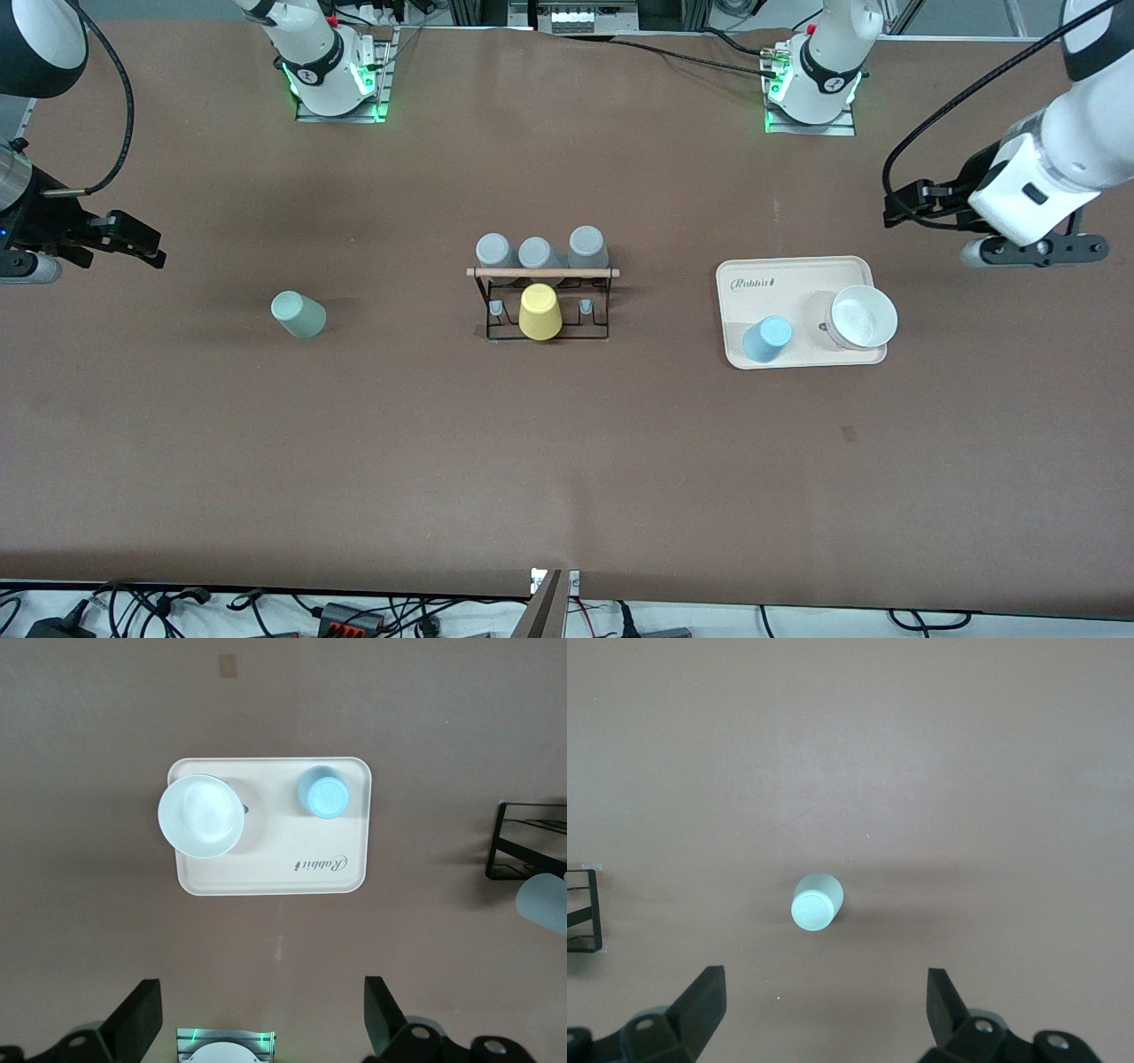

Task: Hang scattered cups on rack with three cups
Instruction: 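Move the left gripper over the light-blue cup on the tray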

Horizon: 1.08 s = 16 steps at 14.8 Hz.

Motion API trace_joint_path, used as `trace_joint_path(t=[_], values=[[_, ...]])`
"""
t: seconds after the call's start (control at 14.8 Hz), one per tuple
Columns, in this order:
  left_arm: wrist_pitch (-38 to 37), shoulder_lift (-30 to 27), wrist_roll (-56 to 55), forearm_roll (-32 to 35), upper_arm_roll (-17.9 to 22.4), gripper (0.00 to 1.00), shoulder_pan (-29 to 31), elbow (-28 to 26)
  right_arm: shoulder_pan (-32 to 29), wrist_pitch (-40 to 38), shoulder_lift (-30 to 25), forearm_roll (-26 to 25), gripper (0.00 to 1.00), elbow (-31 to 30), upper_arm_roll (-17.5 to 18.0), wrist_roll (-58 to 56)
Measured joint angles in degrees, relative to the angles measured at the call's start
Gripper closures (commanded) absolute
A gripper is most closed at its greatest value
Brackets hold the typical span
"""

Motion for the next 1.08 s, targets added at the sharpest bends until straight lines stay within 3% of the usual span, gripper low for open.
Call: trace_joint_path(t=[0.34, 0.81, 1.08], values=[[1.39, 4.93, -0.16, -1.33, -0.06, 0.0, -3.14, -0.07, 0.1, -0.15, 0.59, 0.0, 0.0, -0.34, 0.08, 0.0], [12.3, 20.39, -0.17, -1.37, -0.11, 0.0, -5.6, -0.63, 0.16, -0.14, 1.49, -0.01, 0.0, -0.35, 0.09, -0.03], [17.35, 24.29, -0.17, -1.37, -0.11, 0.0, -6.04, -2.56, 0.18, -0.13, 1.72, -0.01, 0.0, -0.35, 0.09, -0.03]])
